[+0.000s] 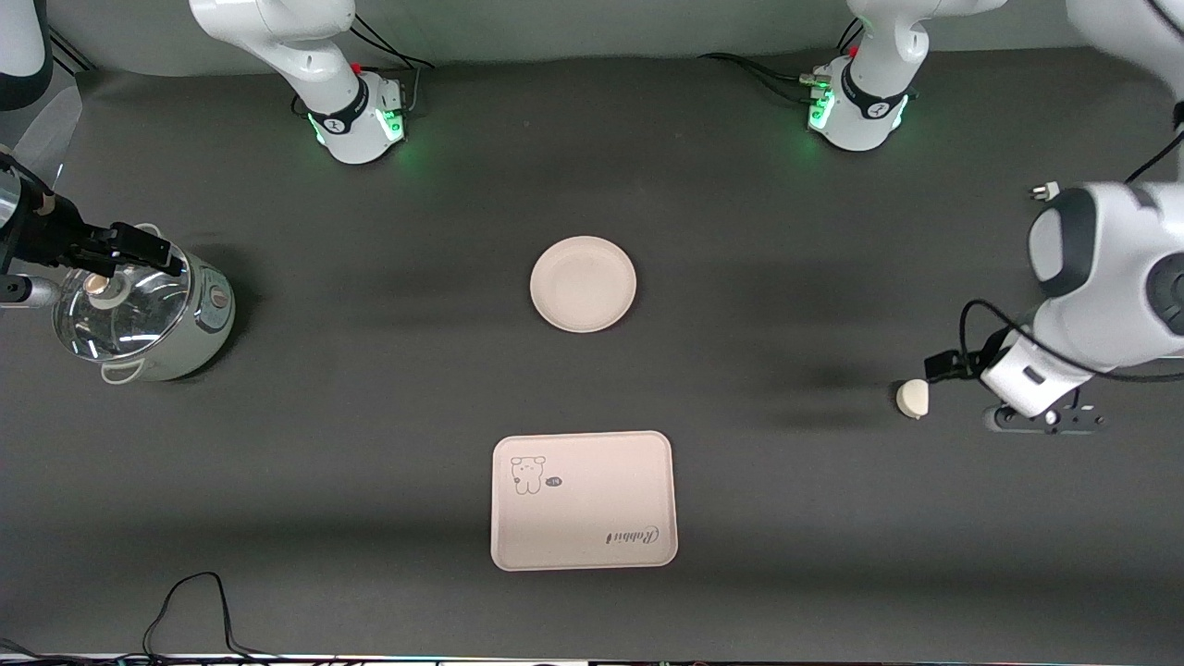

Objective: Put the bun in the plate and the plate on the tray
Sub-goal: 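Lower the left gripper over the white bun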

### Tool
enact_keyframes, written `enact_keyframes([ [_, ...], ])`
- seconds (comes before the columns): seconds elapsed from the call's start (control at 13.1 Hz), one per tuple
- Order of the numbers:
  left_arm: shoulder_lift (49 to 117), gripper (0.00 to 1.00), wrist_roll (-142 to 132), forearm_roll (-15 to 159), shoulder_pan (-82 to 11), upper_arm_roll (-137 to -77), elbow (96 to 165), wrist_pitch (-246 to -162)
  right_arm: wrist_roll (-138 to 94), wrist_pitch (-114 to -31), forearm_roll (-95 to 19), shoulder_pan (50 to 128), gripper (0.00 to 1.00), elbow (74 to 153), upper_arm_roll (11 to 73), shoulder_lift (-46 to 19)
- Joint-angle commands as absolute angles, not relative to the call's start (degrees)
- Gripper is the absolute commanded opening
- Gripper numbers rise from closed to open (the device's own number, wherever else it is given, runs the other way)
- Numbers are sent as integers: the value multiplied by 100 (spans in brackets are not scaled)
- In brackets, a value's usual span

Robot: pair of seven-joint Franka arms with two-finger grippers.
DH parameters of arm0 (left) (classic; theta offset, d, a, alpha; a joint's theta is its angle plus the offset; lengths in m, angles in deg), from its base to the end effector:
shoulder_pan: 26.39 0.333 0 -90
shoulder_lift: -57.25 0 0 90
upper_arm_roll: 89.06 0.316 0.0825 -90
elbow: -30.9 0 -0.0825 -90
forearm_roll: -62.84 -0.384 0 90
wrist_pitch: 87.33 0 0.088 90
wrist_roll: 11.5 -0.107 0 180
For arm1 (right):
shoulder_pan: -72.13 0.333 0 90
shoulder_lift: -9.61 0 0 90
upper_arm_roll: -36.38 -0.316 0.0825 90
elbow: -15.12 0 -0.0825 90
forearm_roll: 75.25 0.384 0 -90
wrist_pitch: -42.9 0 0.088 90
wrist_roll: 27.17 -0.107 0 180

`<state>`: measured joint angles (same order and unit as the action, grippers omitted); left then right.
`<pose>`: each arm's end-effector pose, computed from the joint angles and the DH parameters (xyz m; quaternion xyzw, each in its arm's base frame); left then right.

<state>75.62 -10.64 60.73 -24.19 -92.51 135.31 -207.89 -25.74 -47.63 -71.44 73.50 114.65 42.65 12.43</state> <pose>0.6291 -0.0096 0.3584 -0.9997 0.0117 0.0189 0.0065 0.5325 -0.0398 0.5740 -0.9974 0.0321 0.0520 0.0388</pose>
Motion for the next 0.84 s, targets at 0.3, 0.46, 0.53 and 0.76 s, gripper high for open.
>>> enact_keyframes([
  [0.3, 8177, 100, -1247, 6020, -2121, -9275, 14172, -21941, -2480, -4525, -7155, 7389, 100, 11478, 4289, 1190],
  [0.46, 8204, 100, -1247, 6081, -2015, -9284, 14602, -22442, -2410, -4569, -7164, 7389, 100, 11470, 4297, 1049],
  [0.53, 8213, 100, -1247, 6099, -2015, -9284, 14813, -22696, -2401, -4587, -7164, 7380, 100, 11470, 4306, 1014],
  [0.76, 8397, 97, -1256, 6090, -2041, -9293, 15078, -23305, -2401, -4604, -7164, 7380, 100, 11478, 4315, 935],
])
